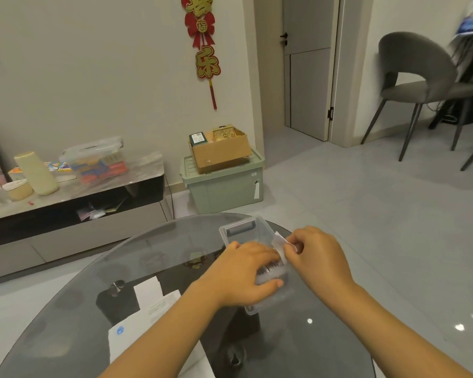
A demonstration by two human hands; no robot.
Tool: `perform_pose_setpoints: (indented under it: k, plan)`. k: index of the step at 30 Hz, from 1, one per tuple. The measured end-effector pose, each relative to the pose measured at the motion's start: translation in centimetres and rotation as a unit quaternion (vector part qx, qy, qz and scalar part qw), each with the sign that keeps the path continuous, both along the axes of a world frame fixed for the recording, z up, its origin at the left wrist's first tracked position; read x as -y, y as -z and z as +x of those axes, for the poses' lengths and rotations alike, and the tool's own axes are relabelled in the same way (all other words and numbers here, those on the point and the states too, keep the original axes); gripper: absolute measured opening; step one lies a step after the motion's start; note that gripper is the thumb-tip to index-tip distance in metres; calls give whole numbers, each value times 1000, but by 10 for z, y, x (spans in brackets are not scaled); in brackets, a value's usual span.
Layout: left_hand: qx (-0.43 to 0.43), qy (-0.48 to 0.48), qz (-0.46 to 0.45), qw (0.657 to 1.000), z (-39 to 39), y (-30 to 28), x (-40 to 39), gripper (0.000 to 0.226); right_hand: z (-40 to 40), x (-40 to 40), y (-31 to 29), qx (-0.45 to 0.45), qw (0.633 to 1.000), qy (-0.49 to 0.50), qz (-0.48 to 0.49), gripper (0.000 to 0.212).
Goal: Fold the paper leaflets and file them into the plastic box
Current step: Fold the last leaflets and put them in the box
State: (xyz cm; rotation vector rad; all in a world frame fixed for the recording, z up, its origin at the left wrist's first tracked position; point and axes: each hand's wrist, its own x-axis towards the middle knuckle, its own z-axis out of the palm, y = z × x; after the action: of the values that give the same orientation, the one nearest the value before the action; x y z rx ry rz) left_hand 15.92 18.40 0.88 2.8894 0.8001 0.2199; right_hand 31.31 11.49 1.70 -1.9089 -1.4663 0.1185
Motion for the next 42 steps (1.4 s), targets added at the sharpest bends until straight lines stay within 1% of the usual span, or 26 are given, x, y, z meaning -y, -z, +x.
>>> perform_pose_setpoints:
  k: [3, 6, 8, 14, 17, 22, 26, 29, 34, 36, 40, 42]
  plan:
    - [-17, -7, 31, 999, 4, 4, 1, 63, 3, 1, 3, 26, 1000, -1, 13, 14]
    - [-34, -17, 63, 997, 11, 9, 4, 74, 7, -1, 4, 34, 999, 2, 20, 13]
    - [-29, -24, 71, 997, 14, 9, 7, 78, 9, -2, 3, 36, 999, 6, 19, 11]
    - [-21, -33, 86, 996, 15, 10, 10, 75, 11, -5, 5, 59, 998, 11, 25, 11]
    - [-10, -28, 76, 997, 13, 11, 9, 71, 8, -5, 7, 61, 997, -8, 41, 7]
    - [9, -32, 62, 998, 11, 13, 9, 67, 0, -6, 13, 74, 996, -31, 47, 18]
    - [17, -37, 53, 998, 11, 15, 10, 63, 1, -9, 8, 70, 997, -28, -9, 20]
    - [20, -36, 49, 998, 10, 14, 9, 61, 1, -11, 5, 94, 993, -34, -64, 24]
    - [47, -42, 23, 998, 10, 14, 10, 58, 7, -9, -1, 87, 984, -73, -135, 30]
    - [45, -39, 23, 998, 9, 14, 10, 61, 8, -5, -1, 84, 986, -74, -122, 31]
    - [20, -25, 38, 999, 8, 11, 10, 69, 10, 2, -5, 39, 999, -35, -7, 26]
    - [-1, -24, 42, 999, 10, 10, 11, 73, 13, 4, -6, 35, 999, -28, 21, 27]
